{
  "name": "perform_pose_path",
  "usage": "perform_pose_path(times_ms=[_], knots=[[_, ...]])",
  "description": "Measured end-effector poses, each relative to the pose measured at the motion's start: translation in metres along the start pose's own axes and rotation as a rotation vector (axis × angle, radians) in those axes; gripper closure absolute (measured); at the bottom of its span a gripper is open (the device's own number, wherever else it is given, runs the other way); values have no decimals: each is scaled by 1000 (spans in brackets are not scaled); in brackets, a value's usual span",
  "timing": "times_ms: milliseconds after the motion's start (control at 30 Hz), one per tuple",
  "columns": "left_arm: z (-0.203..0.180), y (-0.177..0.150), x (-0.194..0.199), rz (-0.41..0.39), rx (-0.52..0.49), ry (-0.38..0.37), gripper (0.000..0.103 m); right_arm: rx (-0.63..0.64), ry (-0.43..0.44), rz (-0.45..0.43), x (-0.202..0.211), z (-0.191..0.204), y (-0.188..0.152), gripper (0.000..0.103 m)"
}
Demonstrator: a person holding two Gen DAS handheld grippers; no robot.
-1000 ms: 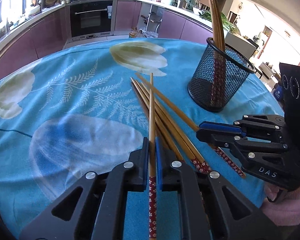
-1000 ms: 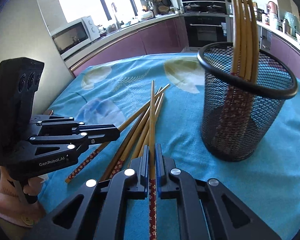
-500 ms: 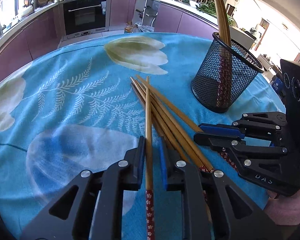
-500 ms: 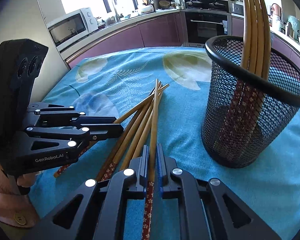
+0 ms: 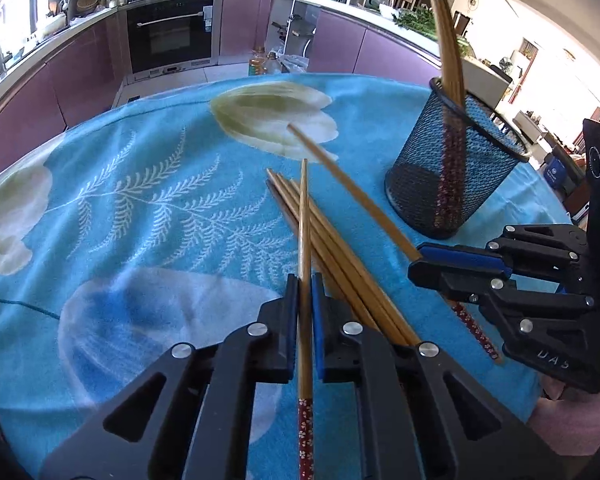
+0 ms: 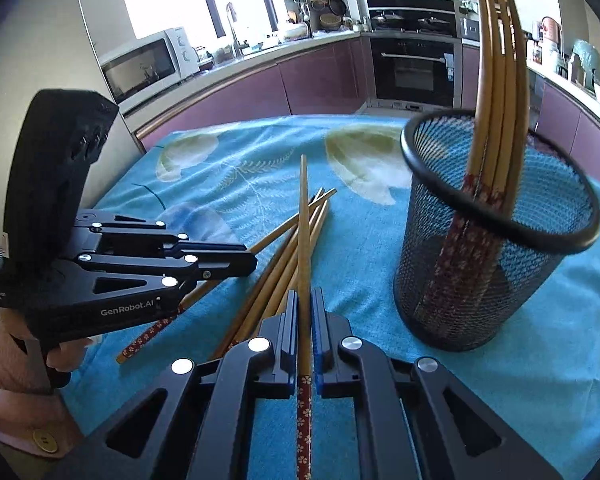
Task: Organize utensils
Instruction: 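Lift both held chopsticks upright toward the black mesh cup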
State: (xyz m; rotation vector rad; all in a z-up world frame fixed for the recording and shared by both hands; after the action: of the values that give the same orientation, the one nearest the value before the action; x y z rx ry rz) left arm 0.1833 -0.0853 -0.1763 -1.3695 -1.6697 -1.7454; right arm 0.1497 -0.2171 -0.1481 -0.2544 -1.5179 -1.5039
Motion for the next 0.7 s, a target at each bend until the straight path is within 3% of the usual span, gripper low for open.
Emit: perform_pose_path(times_ms=[433,700], knots=[[-18,29,81,-177,-19,-152,96,0,-10,-170,66,-10,26,97],[-32,41,113,-262,-39,-191,96,-13,-12,-240,90,-20,38,97]])
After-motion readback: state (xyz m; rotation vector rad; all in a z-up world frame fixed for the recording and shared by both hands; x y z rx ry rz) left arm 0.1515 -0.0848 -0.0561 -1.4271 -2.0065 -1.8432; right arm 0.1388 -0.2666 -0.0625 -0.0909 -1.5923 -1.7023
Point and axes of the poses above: each gripper's, at about its wrist camera, not at the fingertips, and x roughly against the way its jaws point, z to its left, y to its top, the point moved 6 cm from there along -x, roughly the way its jaws point, and after that the axes turned 1 degree about z, right-handed, at the moved point
